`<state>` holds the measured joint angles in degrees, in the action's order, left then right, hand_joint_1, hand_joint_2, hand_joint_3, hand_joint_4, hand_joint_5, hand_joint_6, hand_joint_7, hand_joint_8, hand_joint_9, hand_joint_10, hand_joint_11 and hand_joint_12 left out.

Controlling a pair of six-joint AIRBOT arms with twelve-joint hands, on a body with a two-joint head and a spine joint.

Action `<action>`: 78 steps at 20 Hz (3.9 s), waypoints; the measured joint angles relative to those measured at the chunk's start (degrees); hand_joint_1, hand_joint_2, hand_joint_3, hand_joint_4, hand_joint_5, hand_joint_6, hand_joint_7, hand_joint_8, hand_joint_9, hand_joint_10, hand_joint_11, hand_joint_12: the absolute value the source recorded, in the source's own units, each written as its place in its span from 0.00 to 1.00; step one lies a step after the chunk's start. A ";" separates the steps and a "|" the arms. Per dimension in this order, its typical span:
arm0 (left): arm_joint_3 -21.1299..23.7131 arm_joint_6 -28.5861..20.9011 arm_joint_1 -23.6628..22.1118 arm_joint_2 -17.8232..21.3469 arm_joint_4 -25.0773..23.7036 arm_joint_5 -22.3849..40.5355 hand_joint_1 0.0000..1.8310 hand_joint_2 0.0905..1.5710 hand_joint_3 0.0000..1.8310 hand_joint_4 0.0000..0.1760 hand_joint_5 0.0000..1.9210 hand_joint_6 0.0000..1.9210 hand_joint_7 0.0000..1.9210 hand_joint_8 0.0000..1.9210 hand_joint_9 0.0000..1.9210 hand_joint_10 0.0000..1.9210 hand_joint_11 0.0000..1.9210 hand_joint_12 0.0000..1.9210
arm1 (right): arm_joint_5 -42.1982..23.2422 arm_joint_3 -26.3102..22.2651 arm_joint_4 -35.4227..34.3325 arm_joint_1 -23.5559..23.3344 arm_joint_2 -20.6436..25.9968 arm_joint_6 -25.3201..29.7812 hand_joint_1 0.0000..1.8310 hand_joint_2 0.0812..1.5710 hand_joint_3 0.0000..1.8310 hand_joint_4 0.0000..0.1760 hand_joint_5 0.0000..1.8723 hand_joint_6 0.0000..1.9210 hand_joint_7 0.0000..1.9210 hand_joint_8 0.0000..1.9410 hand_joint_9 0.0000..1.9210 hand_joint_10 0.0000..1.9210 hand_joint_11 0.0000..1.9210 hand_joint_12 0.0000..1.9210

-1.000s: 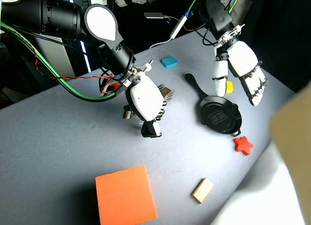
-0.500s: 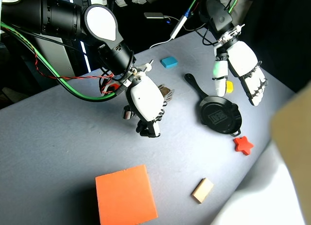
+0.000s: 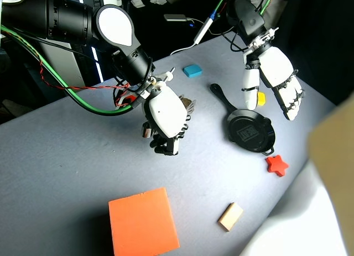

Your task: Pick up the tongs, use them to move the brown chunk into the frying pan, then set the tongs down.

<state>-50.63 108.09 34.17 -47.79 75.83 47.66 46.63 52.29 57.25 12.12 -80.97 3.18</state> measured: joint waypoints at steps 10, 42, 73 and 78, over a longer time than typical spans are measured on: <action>-0.07 0.00 0.11 0.00 -0.09 0.00 0.00 0.78 0.00 0.00 0.04 0.00 0.07 0.00 0.08 0.00 0.00 0.28 | 0.02 0.00 0.26 0.00 0.00 -0.17 0.57 0.86 0.00 1.00 0.68 1.00 0.71 1.00 0.74 1.00 0.78 1.00; -6.86 0.00 1.27 -0.22 0.15 -0.44 0.00 0.80 0.00 0.00 0.02 0.00 0.06 0.00 0.06 0.00 0.00 0.25 | -7.37 15.50 0.28 -8.13 -5.18 -2.69 0.48 0.89 0.00 1.00 0.68 1.00 0.74 1.00 0.78 1.00 0.82 1.00; -10.05 -1.31 6.16 -0.15 -0.35 -0.66 0.00 0.80 0.00 0.00 0.03 0.00 0.06 0.00 0.06 0.00 0.00 0.24 | -17.68 36.65 0.90 -3.65 -19.28 -4.72 0.42 0.88 0.00 0.00 0.50 0.72 0.59 0.73 0.55 0.90 0.47 1.00; -10.05 -1.31 6.16 -0.15 -0.35 -0.66 0.00 0.80 0.00 0.00 0.03 0.00 0.06 0.00 0.06 0.01 0.00 0.26 | -17.62 36.65 0.90 -3.65 -19.28 -4.72 0.40 0.89 0.00 0.00 0.54 0.34 0.65 0.38 0.55 0.67 0.41 0.91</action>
<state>-60.69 106.78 40.34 -47.94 75.48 47.00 29.02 88.95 58.15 8.47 -100.25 -1.54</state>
